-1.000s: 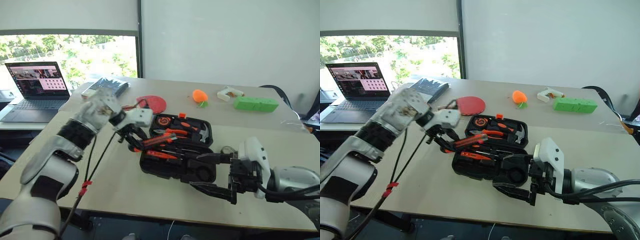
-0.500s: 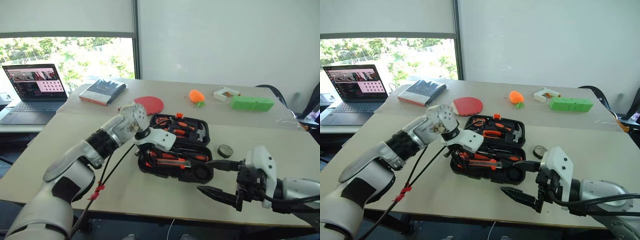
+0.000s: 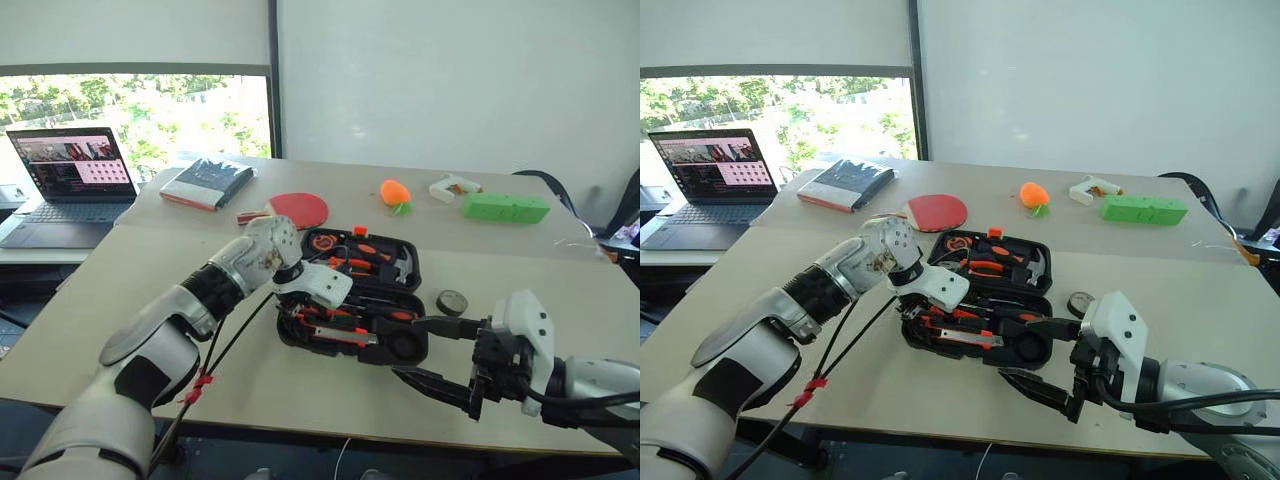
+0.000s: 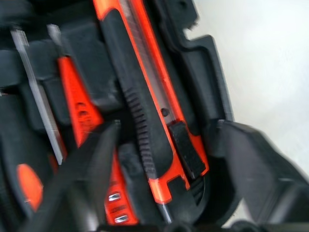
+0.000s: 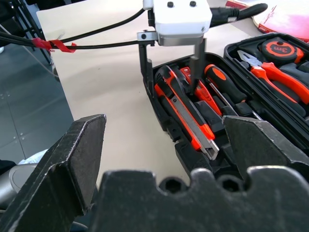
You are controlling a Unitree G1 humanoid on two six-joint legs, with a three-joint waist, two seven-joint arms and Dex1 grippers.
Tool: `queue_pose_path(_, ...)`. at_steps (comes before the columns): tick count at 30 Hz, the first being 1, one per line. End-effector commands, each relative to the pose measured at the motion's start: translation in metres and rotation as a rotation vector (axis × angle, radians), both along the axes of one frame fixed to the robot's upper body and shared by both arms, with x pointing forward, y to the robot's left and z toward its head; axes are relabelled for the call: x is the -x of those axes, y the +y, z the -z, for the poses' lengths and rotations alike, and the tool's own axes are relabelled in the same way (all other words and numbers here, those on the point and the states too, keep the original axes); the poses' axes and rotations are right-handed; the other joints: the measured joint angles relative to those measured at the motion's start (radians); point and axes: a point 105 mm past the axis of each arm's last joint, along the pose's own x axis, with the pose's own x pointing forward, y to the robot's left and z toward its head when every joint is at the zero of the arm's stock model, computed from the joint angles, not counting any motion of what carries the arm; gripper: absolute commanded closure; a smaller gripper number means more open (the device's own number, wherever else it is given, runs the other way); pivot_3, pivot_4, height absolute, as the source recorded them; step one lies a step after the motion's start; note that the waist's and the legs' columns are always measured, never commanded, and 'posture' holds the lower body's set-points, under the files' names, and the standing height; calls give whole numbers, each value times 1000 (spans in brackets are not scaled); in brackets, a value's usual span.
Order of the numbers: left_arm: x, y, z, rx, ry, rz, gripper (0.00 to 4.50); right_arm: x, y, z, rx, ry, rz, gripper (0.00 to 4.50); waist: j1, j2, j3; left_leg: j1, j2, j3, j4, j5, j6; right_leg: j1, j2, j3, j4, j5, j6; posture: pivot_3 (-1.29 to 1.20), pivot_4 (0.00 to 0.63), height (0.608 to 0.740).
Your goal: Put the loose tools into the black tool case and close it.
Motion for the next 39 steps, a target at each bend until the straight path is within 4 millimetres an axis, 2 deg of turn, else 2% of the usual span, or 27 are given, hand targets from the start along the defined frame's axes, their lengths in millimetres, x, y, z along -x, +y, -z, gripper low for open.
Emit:
queue_pose_path(1, 0, -9, -32, 93, -17, 6, 66, 2, 4, -8, -11, -43, -21, 0, 0, 0, 0, 0, 0, 0, 0, 0, 0, 0, 0, 0, 0, 0, 0, 0, 150, 736)
queue_pose_path(3, -2, -9, -39, 112, -24, 4, 66, 1, 3, -7, -10, -42, -21, 0, 0, 0, 0, 0, 0, 0, 0, 0, 0, 0, 0, 0, 0, 0, 0, 0, 150, 736)
queue_pose_path(6, -5, -11, -41, 133, -28, 4, 775, 0, 4, -7, -10, -42, -23, 0, 1, 0, 0, 0, -1, 0, 0, 0, 0, 1, 0, 0, 0, 0, 0, 0, 150, 736)
queue_pose_path(10, -5, -14, -32, 131, -32, 23, 2376, 0, 5, -7, -10, -41, -27, 0, 1, 0, 0, 0, -1, 0, 0, 0, 0, 1, 0, 0, 0, 0, 0, 0, 150, 736)
queue_pose_path(11, -5, -15, -29, 128, -29, 32, 2594, 0, 5, -7, -9, -41, -28, 0, 1, 0, 0, 0, -1, 0, 0, 0, 0, 1, 0, 0, 0, 0, 0, 0, 150, 736)
queue_pose_path(16, -2, -16, -16, 113, -18, 45, 4346, 2, 5, -7, -8, -38, -30, 0, 1, 0, 0, 1, -1, -1, 0, 0, 0, 1, 0, 0, 0, 0, 0, 0, 150, 736)
queue_pose_path(29, -5, -17, -2, 83, -43, 36, 4431, 5, 6, -6, -8, -29, -35, 0, 1, 0, 0, 0, -2, -2, 0, 0, 0, 1, 0, 0, 0, 0, 0, 0, 150, 736)
queue_pose_path(39, -9, -7, 28, -1, -108, 69, 4431, 5, 7, -8, -18, -28, -37, 0, 2, 0, 0, 5, -2, -2, 0, 0, 0, 7, 0, -1, -1, 0, 0, 0, 150, 736)
